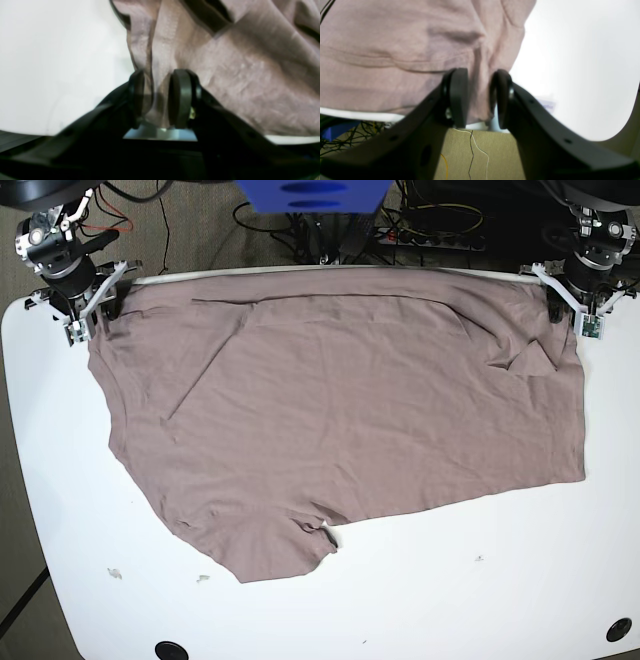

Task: Fold the T-shirt properly
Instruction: 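Hold the shirt edge taut with both grippers, pausing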

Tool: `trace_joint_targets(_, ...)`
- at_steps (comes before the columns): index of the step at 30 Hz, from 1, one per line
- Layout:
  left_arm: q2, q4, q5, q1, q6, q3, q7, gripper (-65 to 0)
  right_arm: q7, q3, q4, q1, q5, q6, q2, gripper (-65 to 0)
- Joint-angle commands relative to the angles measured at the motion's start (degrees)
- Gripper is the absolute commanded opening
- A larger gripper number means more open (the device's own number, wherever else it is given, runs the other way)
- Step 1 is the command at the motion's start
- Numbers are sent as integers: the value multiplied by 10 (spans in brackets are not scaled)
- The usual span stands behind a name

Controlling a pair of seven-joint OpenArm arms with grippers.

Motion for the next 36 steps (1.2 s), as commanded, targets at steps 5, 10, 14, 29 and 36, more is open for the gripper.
trace_joint_targets(5, -6, 10, 1, -8, 2, -11, -12, -457, 6, 18, 9, -1, 0, 2, 1, -465)
trace_joint_targets(10, -6, 15, 1, -11, 1, -11, -12, -483, 8, 35, 13, -1, 1, 4, -7, -457)
trace_joint_targets(14, -6, 23, 2, -9, -2, -7, 4, -559, 8, 44, 16, 3, 0, 16, -8, -462)
trace_joint_targets(29, -5, 59, 16, -23, -3, -18, 23, -596, 4, 25, 17, 7, -3, 26, 11, -469)
trace_joint_targets(36, -3, 44, 17, -25, -3, -8, 9, -462, 1, 19, 17, 18, -5, 26, 19, -464)
